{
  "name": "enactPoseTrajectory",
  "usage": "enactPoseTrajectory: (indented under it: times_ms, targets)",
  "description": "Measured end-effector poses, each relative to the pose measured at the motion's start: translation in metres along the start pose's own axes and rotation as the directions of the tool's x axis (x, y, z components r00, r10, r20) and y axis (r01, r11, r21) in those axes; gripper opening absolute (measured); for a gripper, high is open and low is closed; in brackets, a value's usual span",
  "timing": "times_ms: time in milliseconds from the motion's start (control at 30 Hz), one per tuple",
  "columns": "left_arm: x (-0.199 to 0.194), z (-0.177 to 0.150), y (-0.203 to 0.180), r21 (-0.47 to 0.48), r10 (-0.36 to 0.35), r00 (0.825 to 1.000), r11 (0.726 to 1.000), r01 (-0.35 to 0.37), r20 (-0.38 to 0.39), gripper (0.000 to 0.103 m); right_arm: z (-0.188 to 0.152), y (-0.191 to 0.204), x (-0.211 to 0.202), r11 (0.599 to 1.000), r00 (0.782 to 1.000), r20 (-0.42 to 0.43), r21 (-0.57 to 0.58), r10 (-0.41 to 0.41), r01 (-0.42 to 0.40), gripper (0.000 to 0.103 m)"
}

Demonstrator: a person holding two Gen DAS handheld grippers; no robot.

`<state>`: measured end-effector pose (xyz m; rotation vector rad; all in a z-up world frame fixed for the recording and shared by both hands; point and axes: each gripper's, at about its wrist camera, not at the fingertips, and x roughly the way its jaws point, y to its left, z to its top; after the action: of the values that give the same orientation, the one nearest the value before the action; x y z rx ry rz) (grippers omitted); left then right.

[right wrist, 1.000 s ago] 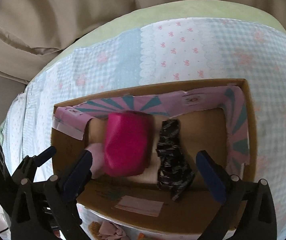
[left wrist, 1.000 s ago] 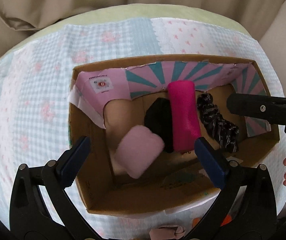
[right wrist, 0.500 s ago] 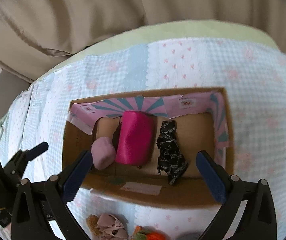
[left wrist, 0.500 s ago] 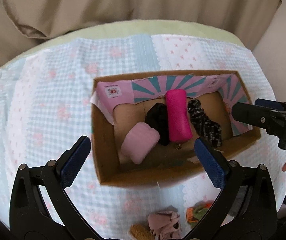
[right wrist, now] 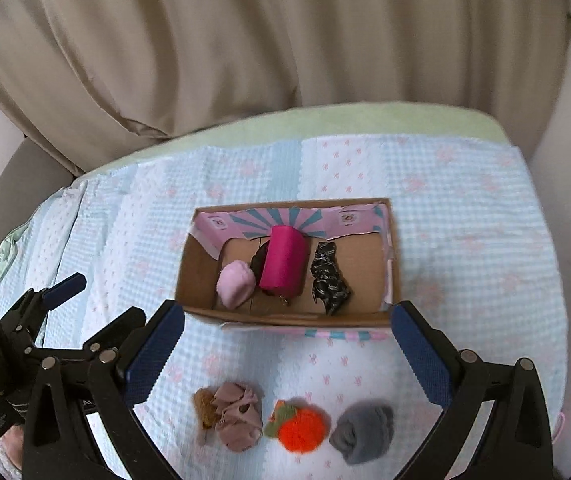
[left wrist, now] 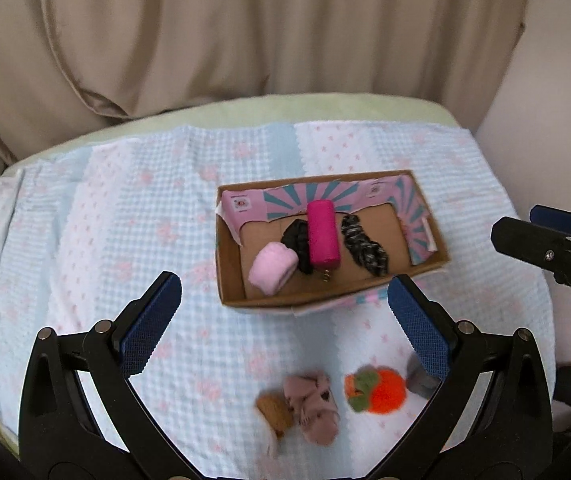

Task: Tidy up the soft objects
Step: 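Withdraw both tools from the box and move toward the remaining items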

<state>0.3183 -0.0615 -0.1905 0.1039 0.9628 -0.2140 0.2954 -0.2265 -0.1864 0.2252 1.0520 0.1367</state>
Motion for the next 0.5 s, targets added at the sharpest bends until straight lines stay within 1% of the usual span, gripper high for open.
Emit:
enactPoseTrajectory:
  times_ms: [100, 133, 233, 400, 500]
  targets:
    - [-0.034, -0.011, -0.004, 0.001, 0.008, 1.0, 1.0, -0.008, 0.029, 0.103, -0.013, 0.004, -0.035, 1.0, 0.999, 0.046, 0.016, -0.007, 0.006, 0.103]
    - [-0.047, -0.015, -0.005, 0.0, 0.007, 0.999, 1.0, -0.007, 0.042, 0.103, -0.019, 0.006, -0.051, 1.0, 0.997, 0.069, 0.02, -0.018, 0.016, 0.103]
    - [-0.081, -0.03, -0.006, -0.013, 0.004, 0.997, 1.0, -0.003, 0.078, 0.103, -0.037, 0.013, -0.085, 0.997, 0.992, 0.105, 0.018, -0.072, 0.07, 0.103]
    - [-0.131, -0.059, -0.003, -0.062, -0.023, 0.991, 0.998, 0.031, 0.13, 0.103, -0.071, 0.018, -0.128, 0.994, 0.981, 0.161, 0.011, -0.107, 0.107, 0.103]
    - [-0.148, -0.077, -0.004, -0.067, -0.018, 0.99, 0.997, 0.027, 0.142, 0.103, -0.095, 0.016, -0.144, 0.994, 0.978, 0.178, 0.016, -0.11, 0.109, 0.103]
